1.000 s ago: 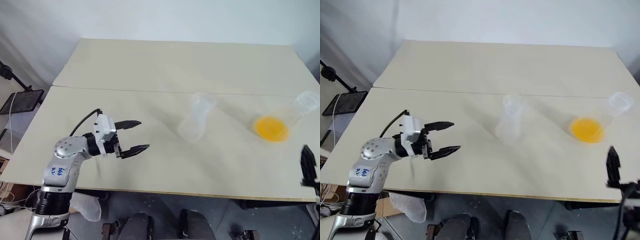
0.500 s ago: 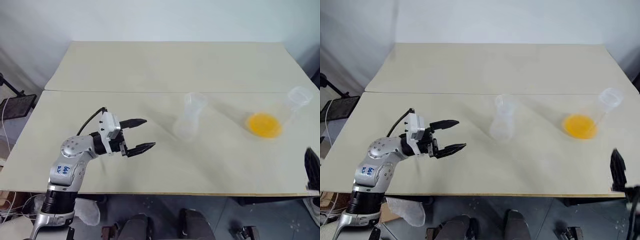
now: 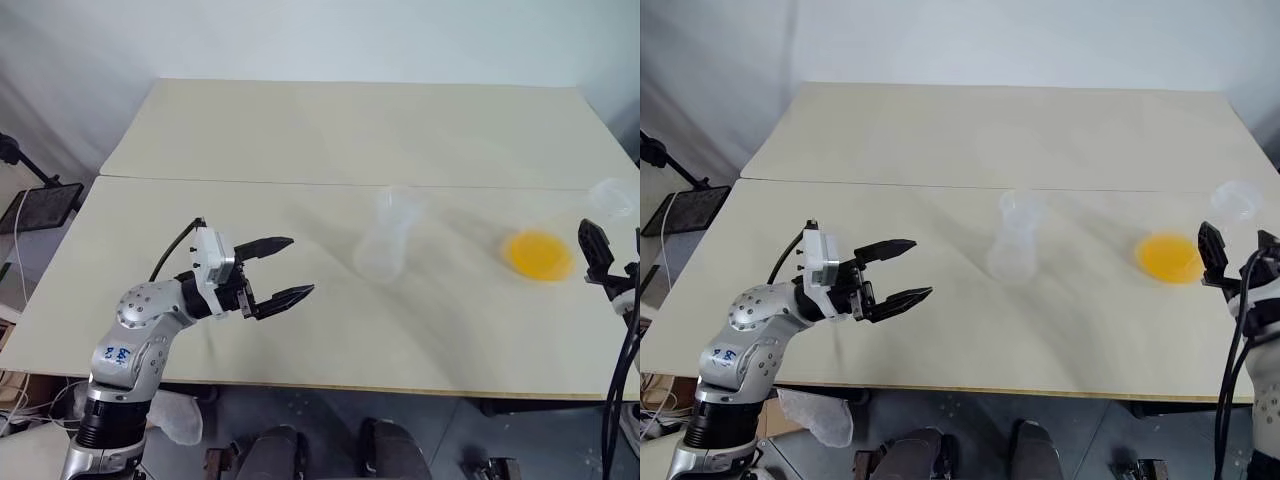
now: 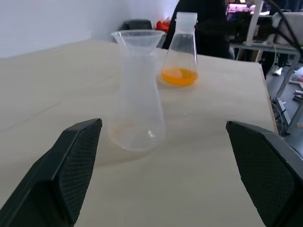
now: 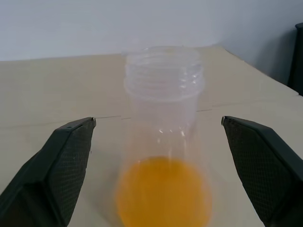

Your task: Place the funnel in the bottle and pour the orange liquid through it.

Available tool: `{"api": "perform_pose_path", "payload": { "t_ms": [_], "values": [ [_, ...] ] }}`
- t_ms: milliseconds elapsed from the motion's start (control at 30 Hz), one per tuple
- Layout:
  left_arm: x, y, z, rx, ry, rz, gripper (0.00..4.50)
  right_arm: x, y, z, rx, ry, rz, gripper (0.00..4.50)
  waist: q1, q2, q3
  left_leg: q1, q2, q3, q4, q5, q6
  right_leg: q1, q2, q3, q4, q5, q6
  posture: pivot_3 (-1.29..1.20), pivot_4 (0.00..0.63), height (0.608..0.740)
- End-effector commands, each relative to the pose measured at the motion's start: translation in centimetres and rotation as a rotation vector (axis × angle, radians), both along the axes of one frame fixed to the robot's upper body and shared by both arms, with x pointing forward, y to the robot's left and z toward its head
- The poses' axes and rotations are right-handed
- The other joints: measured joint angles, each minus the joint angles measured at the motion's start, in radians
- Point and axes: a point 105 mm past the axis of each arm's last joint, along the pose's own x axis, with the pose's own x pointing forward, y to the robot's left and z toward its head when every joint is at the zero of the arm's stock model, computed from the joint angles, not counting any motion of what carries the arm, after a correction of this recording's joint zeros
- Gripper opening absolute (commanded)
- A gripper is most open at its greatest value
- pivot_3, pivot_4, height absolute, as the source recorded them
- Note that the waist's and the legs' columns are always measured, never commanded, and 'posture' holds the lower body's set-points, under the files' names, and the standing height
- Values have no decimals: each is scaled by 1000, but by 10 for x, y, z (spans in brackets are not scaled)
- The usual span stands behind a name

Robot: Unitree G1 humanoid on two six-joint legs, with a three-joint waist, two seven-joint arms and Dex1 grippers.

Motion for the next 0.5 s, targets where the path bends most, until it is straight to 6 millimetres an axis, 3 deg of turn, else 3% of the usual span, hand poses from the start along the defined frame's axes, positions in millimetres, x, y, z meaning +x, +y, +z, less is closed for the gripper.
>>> {"api": "perform_pose_path", "payload": {
  "t_ms": [33, 500],
  "values": [
    [-5, 1, 12, -22, -41, -11, 4464, 4, -4, 7, -18, -1, -8, 4500, 2, 0, 0, 0, 0, 0, 0, 0, 0, 0, 0, 0, 0, 0, 0, 0, 150, 740],
    [-13, -6, 17, -41, -32, -73, 4464, 22, -19, 5, 6, -7, -49, 4500, -1, 0, 0, 0, 0, 0, 0, 0, 0, 0, 1, -1, 0, 0, 0, 0, 150, 740]
  ]
}}
